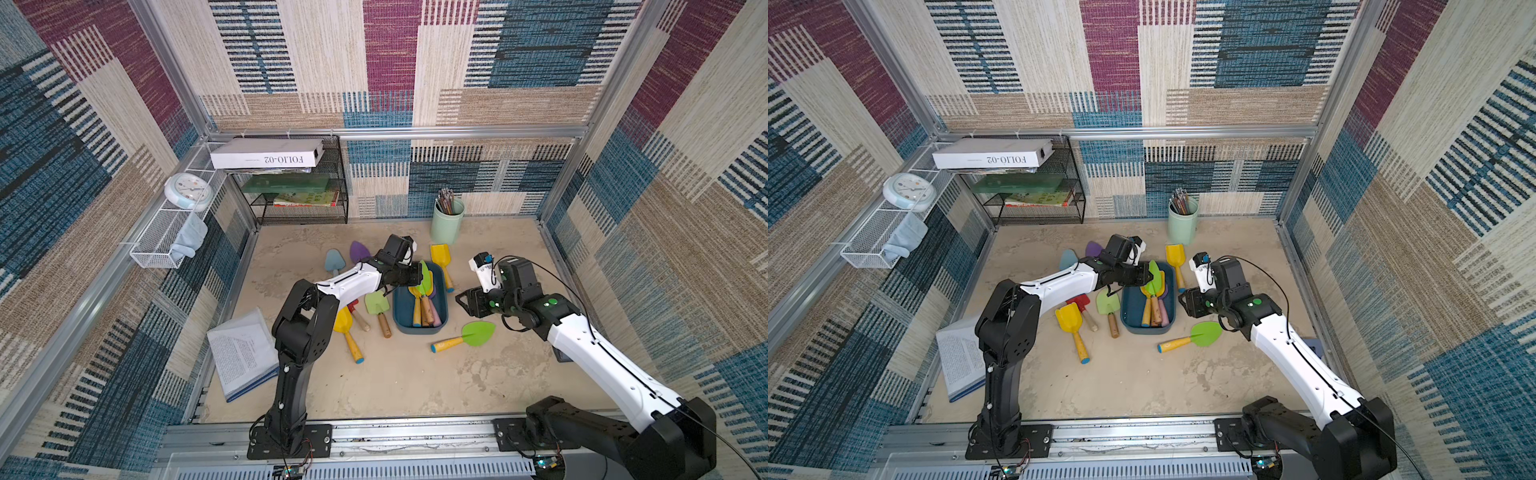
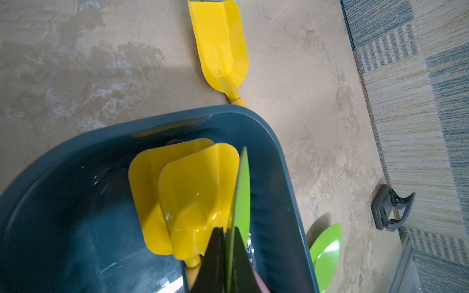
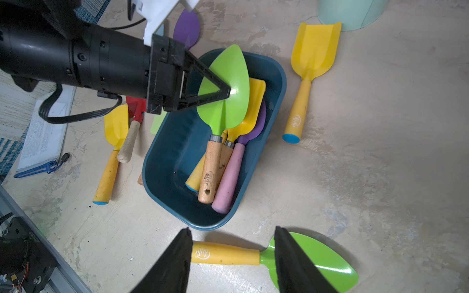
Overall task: Put the shovel into the storage box
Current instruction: Place the shovel in the storage box.
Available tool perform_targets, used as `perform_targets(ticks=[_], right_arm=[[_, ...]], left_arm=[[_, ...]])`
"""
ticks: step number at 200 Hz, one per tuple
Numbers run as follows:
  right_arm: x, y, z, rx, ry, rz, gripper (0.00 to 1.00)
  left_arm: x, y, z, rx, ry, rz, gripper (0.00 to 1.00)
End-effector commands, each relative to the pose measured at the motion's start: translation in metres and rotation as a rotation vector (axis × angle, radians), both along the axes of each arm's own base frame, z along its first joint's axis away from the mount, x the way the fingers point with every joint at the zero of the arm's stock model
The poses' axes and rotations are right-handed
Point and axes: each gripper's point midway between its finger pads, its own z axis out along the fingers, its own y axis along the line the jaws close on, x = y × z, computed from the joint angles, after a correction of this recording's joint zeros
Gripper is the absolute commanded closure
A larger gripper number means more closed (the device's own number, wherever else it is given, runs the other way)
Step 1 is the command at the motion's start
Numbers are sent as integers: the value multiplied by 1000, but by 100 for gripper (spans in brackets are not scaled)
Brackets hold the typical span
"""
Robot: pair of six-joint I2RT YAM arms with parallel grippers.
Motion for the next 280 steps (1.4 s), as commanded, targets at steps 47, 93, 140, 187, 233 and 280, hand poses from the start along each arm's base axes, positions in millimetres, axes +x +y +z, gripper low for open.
perform_targets(ticks=[47,93,140,187,233,280], right_arm=[[3,1,-2,0,-4,0,44],[4,2,-4,0,1,2,44],[4,3,-4,6,1,6,44],[4,4,-4,8,-1,9,44],[5,5,-4,11,-3,13,44],[3,4,-6,9,-1,13,44]], left_arm=[[1,-9,-13,-3,30,-34,100],[-1,-10,-18,23,49,-41,84],[-4,-10,-26,60,70,-46,76],[-6,-8,-29,101,80,-48,65],[-5,0,-24,170,73,-37,55],[0,6,-19,228,64,-28,51]])
